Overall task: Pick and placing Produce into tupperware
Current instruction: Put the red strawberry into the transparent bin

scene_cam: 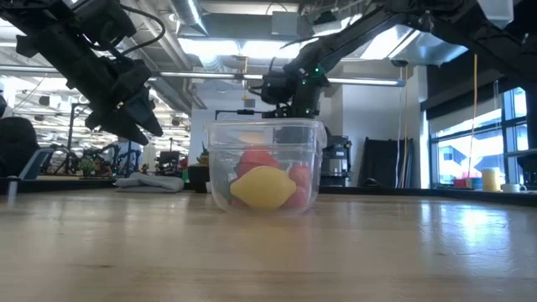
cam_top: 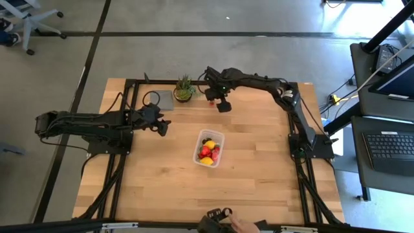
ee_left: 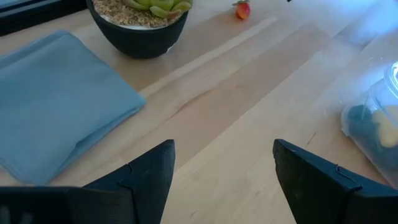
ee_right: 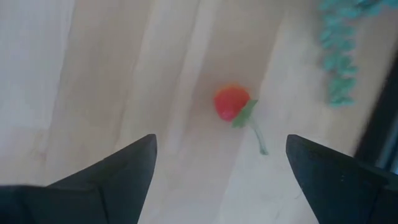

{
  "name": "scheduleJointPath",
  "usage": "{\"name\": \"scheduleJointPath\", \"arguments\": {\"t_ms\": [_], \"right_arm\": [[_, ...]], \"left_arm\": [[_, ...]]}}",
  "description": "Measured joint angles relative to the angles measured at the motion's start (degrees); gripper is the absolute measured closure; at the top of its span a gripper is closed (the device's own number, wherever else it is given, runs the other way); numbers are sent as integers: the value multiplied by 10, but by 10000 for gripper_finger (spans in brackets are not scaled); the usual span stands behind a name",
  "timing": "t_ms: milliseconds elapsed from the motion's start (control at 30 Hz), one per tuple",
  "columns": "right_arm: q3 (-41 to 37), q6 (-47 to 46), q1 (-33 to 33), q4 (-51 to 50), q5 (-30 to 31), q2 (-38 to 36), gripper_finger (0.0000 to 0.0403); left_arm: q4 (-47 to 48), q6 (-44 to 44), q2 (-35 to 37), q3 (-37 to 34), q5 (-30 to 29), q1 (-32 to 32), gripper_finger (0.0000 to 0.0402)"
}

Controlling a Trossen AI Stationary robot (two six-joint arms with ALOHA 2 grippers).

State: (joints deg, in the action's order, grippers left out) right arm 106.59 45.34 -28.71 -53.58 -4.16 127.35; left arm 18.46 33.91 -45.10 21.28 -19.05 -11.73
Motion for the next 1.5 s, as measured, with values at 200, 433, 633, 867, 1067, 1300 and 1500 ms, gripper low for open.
{"name": "scheduleJointPath", "arguments": {"t_ms": [200,433,633,867,1067,1300,1500], "right_arm": [[5,21,0,3,0,10,48],[6,30,0,19,0,13,48],[6,30,-1,13,0,26,48],[6,33,-1,18,-1,34,48],[6,34,-1,20,-2,34,48],[6,34,-1,44,-2,34,49],[5,34,-1,33,-1,40,71]], "left_arm": [[0,0,0,0,0,0,140],[0,0,0,0,0,0,140],[0,0,0,0,0,0,140],[0,0,0,0,0,0,140],[0,0,0,0,0,0,140],[0,1,0,0,0,0,140],[0,2,0,0,0,0,140]]}}
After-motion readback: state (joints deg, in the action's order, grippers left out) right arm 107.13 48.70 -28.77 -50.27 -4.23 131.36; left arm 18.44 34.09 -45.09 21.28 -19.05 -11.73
